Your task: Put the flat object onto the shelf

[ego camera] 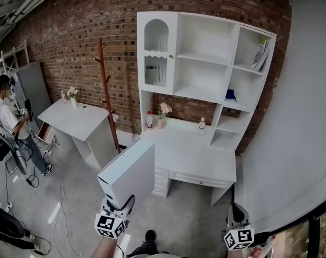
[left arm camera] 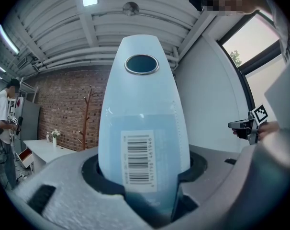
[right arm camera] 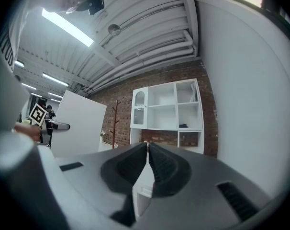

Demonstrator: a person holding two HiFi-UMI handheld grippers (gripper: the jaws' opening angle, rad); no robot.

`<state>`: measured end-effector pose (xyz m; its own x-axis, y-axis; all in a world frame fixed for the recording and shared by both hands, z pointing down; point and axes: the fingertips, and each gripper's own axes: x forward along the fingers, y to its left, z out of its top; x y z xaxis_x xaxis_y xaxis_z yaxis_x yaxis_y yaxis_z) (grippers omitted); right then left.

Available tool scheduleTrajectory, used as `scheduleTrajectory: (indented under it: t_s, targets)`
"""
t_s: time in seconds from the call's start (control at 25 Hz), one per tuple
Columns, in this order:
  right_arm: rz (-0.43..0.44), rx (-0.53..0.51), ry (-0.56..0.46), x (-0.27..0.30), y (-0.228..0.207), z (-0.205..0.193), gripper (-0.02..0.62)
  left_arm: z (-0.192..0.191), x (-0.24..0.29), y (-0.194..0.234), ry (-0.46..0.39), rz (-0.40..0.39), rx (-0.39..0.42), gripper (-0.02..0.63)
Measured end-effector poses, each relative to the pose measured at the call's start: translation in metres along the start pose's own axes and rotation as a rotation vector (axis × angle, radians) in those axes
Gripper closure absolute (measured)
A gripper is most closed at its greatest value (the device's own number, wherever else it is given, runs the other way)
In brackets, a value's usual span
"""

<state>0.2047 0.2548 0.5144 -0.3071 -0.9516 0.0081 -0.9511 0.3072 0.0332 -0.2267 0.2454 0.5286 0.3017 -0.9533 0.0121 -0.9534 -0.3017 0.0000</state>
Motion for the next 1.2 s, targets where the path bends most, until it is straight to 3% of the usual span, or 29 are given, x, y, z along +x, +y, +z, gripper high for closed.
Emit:
scheduleTrajectory:
  t_s: [0.48,1.2]
  targets:
    - [-0.021,-0.007,0.024,0.071,-0.013,-0.007,0.561,-0.008,0.081,0.025,-0.001,-0.027,-0.002,0.319]
    - [-0.093,0.004,0.049,0.213,-0.014,0.003,0.561,-0.004,0.238,0.109,0.002,-0.105,0.014,0.319]
